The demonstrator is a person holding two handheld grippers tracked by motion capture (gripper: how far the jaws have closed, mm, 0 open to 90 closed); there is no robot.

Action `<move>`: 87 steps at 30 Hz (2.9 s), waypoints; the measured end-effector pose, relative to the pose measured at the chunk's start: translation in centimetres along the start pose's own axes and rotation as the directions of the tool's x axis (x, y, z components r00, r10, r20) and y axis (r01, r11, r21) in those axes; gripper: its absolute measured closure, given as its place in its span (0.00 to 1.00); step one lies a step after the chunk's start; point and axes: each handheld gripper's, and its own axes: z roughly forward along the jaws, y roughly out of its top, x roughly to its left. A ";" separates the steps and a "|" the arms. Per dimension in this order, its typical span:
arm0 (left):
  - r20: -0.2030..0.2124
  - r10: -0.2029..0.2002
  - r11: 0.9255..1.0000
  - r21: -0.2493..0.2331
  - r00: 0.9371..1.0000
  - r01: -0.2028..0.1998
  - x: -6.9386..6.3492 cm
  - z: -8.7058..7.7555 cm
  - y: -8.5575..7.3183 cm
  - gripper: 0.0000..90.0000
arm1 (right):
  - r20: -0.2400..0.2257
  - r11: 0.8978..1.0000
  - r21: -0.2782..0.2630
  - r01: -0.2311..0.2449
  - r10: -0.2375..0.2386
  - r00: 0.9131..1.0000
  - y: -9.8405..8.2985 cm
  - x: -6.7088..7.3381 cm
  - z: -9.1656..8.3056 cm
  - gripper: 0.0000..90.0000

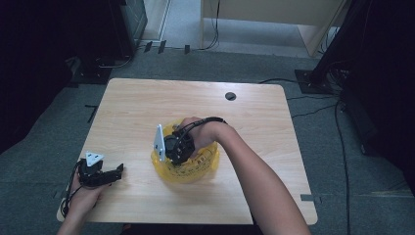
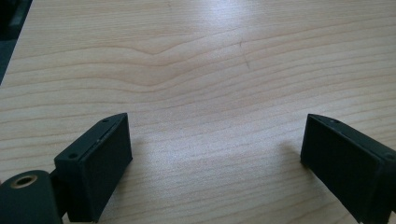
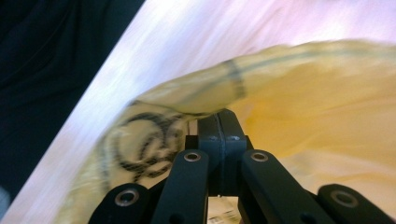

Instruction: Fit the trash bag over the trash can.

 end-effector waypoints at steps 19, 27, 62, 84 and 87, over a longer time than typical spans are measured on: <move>-0.001 -0.001 1.000 -0.001 1.000 0.001 0.0 0.0 0.0 0.09 | -0.191 0.991 0.131 -0.013 0.038 0.981 -0.3 -1.0 6.2 1.00; -0.001 -0.002 1.000 -0.002 1.000 0.002 0.0 0.0 0.0 0.09 | -0.170 1.000 0.005 -0.014 0.015 0.985 -0.8 -1.7 7.0 1.00; -0.001 -0.003 1.000 -0.003 1.000 0.003 0.0 0.0 0.0 0.09 | 0.006 0.991 -0.135 0.013 -0.013 1.000 -0.4 0.4 0.0 1.00; -0.001 -0.003 1.000 -0.002 1.000 0.003 0.0 0.0 0.0 0.09 | 0.134 0.957 -0.289 -0.017 0.058 0.989 -3.9 3.6 -5.5 1.00; -0.001 -0.003 1.000 -0.002 1.000 0.003 0.0 0.0 0.0 0.09 | 0.151 0.953 -0.303 -0.024 0.072 0.986 -4.7 4.3 -6.0 1.00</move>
